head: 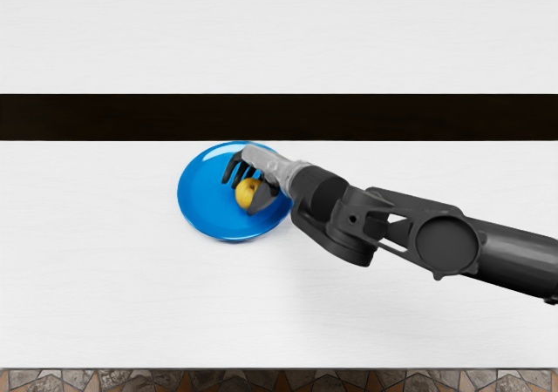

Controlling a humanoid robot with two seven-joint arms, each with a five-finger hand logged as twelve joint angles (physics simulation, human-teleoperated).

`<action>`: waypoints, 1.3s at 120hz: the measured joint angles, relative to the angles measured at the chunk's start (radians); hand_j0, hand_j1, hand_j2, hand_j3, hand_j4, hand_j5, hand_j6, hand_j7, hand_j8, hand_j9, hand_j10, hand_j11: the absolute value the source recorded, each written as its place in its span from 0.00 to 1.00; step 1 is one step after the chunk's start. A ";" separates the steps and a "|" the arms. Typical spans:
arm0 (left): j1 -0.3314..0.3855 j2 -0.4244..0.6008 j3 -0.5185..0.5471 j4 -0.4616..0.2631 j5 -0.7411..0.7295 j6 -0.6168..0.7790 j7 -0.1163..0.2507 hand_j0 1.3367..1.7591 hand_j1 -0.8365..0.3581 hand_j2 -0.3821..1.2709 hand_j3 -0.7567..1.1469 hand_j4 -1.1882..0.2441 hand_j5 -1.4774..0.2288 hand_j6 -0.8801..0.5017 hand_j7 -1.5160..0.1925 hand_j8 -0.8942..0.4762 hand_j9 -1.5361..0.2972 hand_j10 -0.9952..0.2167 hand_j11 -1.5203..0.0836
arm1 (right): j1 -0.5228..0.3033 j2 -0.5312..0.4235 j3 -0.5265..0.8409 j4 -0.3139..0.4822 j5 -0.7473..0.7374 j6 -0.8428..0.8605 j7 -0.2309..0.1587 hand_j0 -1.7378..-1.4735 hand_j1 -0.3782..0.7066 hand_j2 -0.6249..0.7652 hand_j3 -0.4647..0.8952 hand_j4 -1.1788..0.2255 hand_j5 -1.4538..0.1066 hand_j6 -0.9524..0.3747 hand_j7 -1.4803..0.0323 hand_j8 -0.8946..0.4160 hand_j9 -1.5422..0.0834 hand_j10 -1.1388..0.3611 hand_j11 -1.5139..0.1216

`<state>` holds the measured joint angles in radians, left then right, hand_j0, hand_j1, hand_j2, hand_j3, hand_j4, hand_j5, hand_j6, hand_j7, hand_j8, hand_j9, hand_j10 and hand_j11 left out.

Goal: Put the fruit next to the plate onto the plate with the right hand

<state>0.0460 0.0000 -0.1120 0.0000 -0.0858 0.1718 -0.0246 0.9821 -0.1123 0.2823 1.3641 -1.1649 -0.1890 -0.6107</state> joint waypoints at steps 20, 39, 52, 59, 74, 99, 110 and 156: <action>0.000 0.000 0.000 0.000 0.000 0.000 0.000 0.76 0.99 0.23 0.40 0.83 0.87 0.64 0.89 0.65 0.84 0.82 0.95 | 0.002 0.001 -0.001 -0.001 -0.002 -0.001 0.000 0.30 0.41 0.47 0.34 0.57 0.61 0.43 0.65 0.44 0.64 0.51 0.62; 0.000 0.000 0.000 0.000 0.000 0.000 0.000 0.76 0.99 0.23 0.40 0.83 0.87 0.64 0.89 0.65 0.84 0.82 0.95 | 0.010 -0.005 0.001 0.000 -0.001 0.000 0.000 0.30 0.27 0.45 0.34 0.68 0.74 0.54 0.78 0.53 0.76 0.61 0.74; 0.000 0.000 0.000 0.000 0.000 0.000 0.000 0.76 0.99 0.23 0.40 0.83 0.87 0.64 0.89 0.65 0.84 0.82 0.95 | 0.026 -0.026 0.007 0.002 0.010 0.004 0.000 0.30 0.17 0.45 0.34 0.74 0.82 0.61 0.86 0.59 0.84 0.67 0.82; 0.000 0.000 0.000 0.000 0.000 0.000 0.000 0.76 0.99 0.23 0.40 0.83 0.87 0.64 0.89 0.65 0.84 0.82 0.95 | 0.036 -0.046 0.016 0.005 0.027 0.013 0.000 0.30 0.13 0.45 0.34 0.77 0.85 0.64 0.89 0.61 0.87 0.69 0.84; -0.005 0.000 0.000 0.000 0.000 0.000 0.000 0.76 0.99 0.23 0.40 0.83 0.87 0.64 0.89 0.65 0.84 0.82 0.95 | 0.050 -0.101 0.078 0.019 0.108 0.099 0.000 0.30 0.08 0.45 0.34 0.80 0.89 0.67 0.93 0.64 0.90 0.72 0.88; -0.001 0.000 0.000 0.000 0.000 0.000 0.000 0.76 0.99 0.23 0.40 0.83 0.87 0.64 0.89 0.65 0.84 0.82 0.95 | 0.048 -0.217 0.208 0.029 0.285 0.324 0.000 0.30 0.05 0.45 0.34 0.82 0.91 0.70 0.96 0.67 0.93 0.75 0.91; 0.003 0.000 0.000 0.000 0.000 0.000 0.000 0.76 0.99 0.23 0.40 0.83 0.87 0.64 0.89 0.65 0.84 0.82 0.95 | 0.041 -0.299 0.258 0.030 0.384 0.435 0.000 0.30 0.04 0.45 0.34 0.83 0.92 0.71 0.97 0.67 0.94 0.75 0.92; 0.026 0.000 0.000 0.000 0.000 0.000 0.000 0.76 0.99 0.23 0.40 0.83 0.87 0.64 0.89 0.65 0.84 0.82 0.95 | -0.013 -0.654 0.296 -0.039 0.767 0.762 0.333 0.30 0.03 0.45 0.34 0.84 0.93 0.72 0.98 0.68 0.95 0.76 0.92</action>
<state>0.0721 0.0000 -0.1118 0.0000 -0.0854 0.1718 -0.0246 0.9695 -0.7665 0.5786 1.3247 -0.3978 0.5727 -0.2776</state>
